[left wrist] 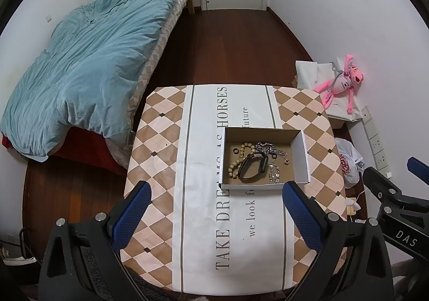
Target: Organize jewelry
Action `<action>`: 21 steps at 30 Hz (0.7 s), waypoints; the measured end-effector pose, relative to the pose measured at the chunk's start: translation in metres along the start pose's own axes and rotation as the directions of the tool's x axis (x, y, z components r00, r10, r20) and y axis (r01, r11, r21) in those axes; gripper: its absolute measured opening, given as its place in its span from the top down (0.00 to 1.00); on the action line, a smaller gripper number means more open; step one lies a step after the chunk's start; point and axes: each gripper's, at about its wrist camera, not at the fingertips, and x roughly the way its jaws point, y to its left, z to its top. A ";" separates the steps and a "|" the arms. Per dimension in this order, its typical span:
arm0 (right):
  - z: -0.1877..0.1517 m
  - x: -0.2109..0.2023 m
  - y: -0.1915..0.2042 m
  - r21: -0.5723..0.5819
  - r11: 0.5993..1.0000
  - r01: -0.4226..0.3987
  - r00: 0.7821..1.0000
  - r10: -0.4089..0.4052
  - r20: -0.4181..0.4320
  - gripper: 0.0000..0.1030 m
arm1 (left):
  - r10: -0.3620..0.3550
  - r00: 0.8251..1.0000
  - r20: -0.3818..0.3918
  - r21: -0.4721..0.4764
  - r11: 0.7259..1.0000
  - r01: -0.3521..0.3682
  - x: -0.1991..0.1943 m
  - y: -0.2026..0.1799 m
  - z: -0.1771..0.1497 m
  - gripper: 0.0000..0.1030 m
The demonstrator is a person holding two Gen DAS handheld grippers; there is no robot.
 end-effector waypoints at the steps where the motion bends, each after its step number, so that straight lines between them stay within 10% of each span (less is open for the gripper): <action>1: 0.000 0.000 0.000 0.001 1.000 0.000 1.000 0.000 0.001 0.00 | 0.002 1.000 0.001 0.000 1.000 -0.002 0.000 0.000 0.000 0.03; 21: -0.002 -0.003 -0.003 -0.004 1.000 -0.007 1.000 0.007 0.001 0.00 | 0.000 1.000 0.000 -0.003 1.000 0.000 -0.001 0.003 -0.001 0.03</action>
